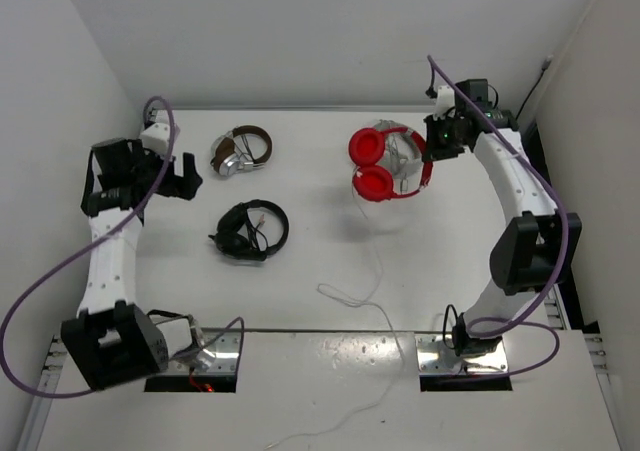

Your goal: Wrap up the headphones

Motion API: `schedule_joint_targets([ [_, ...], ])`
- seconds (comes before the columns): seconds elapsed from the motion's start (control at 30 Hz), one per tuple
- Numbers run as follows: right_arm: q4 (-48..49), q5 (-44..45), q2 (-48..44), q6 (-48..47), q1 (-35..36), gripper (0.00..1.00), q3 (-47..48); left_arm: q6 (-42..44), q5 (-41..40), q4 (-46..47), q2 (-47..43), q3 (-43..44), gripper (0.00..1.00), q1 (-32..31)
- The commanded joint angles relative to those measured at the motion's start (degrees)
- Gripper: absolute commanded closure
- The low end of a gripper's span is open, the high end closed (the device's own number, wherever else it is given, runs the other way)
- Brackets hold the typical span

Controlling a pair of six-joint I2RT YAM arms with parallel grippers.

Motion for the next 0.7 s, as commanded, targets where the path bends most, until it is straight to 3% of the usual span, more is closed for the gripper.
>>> schedule_joint_targets([
  [0.0, -0.73, -1.32, -1.77, 7.19, -0.89, 1.00, 5.02, 2.78, 11.77, 1.81, -9.01, -5.04, 0.07, -5.04],
  [0.17, -0.73, -1.85, -4.23, 9.93, -1.43, 1.00, 8.11, 0.42, 12.40, 1.81, -16.43, -10.06, 0.07, -20.59],
  [0.27, -0.73, -2.55, -5.90, 11.51, -4.23, 1.00, 8.11, -2.90, 7.15, 3.03, -16.96, -11.29, 0.07, -29.62],
  [0.47, -0.12, -3.79, -9.24, 13.44, -6.52, 1.00, 5.56, -12.23, -4.81, 13.04, -12.13, -13.04, 0.09, -43.62],
  [0.6, -0.12, -4.30, -9.77, 15.28, -8.45, 1.00, 7.48, -17.32, -15.27, 17.80, -6.34, -13.05, 0.12, -56.35],
  [0.67, -0.81, -6.41, -9.77, 15.29, -10.21, 1.00, 8.63, -19.61, -17.91, 19.72, -2.56, -12.53, 0.12, -59.36],
])
